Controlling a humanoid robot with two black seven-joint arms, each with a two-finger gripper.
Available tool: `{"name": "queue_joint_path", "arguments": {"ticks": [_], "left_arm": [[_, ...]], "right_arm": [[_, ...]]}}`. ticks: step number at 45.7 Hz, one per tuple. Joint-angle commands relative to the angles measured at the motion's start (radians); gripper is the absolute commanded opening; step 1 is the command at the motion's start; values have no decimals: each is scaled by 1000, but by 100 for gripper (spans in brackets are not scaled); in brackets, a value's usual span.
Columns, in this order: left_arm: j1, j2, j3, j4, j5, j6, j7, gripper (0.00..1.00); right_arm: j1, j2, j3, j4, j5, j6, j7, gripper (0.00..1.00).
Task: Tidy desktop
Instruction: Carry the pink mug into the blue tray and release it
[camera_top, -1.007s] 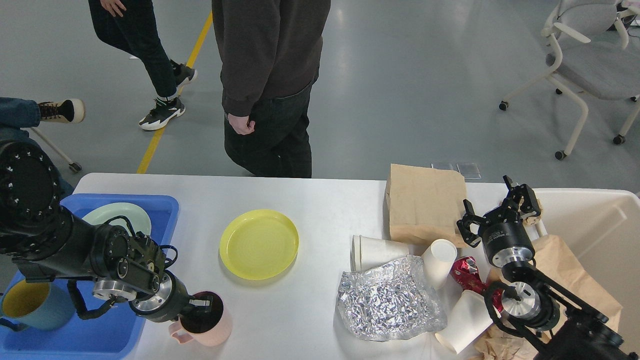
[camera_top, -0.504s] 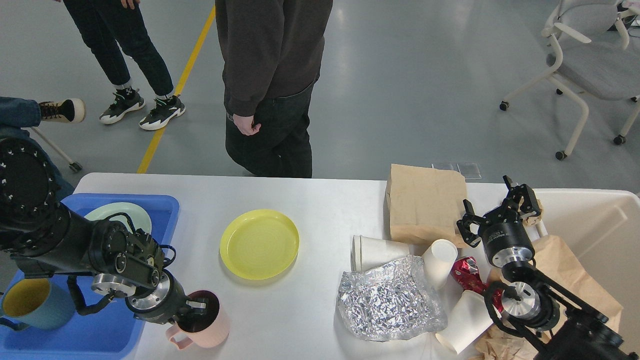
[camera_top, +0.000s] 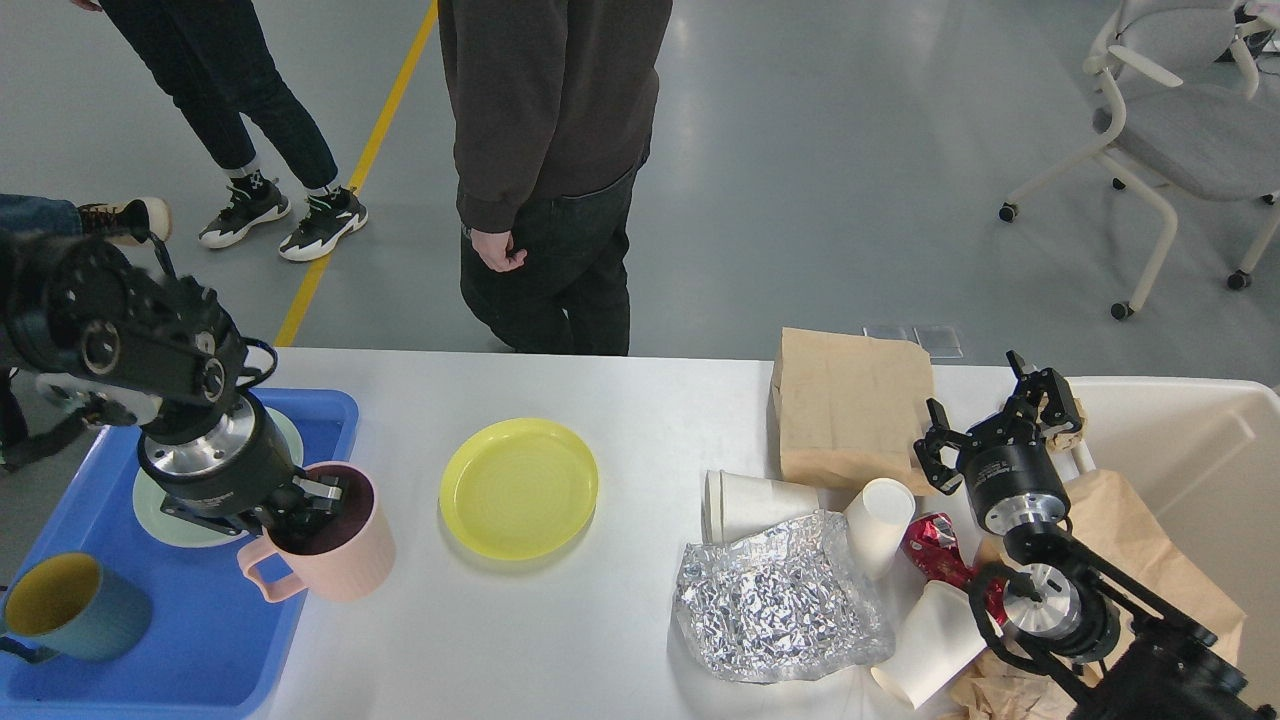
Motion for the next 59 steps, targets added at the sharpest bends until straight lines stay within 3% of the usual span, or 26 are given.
{"name": "queue_joint_path", "arguments": {"ticks": [1, 5, 10, 21, 29, 38, 51, 59], "left_arm": [[-211, 19, 28, -90, 1, -106, -5, 0], [-338, 26, 45, -117, 0, -214, -37, 0], [-406, 46, 71, -117, 0, -318, -80, 0], [-359, 71, 116, -97, 6, -258, -71, 0], [-153, 209, 120, 41, 58, -240, -71, 0], [178, 336, 74, 230, 106, -85, -72, 0], [488, 474, -82, 503, 155, -94, -69, 1], [687, 482, -283, 566, 265, -82, -63, 1]], "right_arm": [[0, 0, 0, 0, 0, 1, 0, 100], [0, 0, 0, 0, 0, 1, 0, 100], [0, 0, 0, 0, 0, 1, 0, 100], [0, 0, 0, 0, 0, 1, 0, 100], [0, 0, 0, 0, 0, 0, 0, 100], [0, 0, 0, 2, 0, 1, 0, 100], [0, 0, 0, 2, 1, 0, 0, 100], [0, 0, 0, 0, 0, 1, 0, 100]]}}
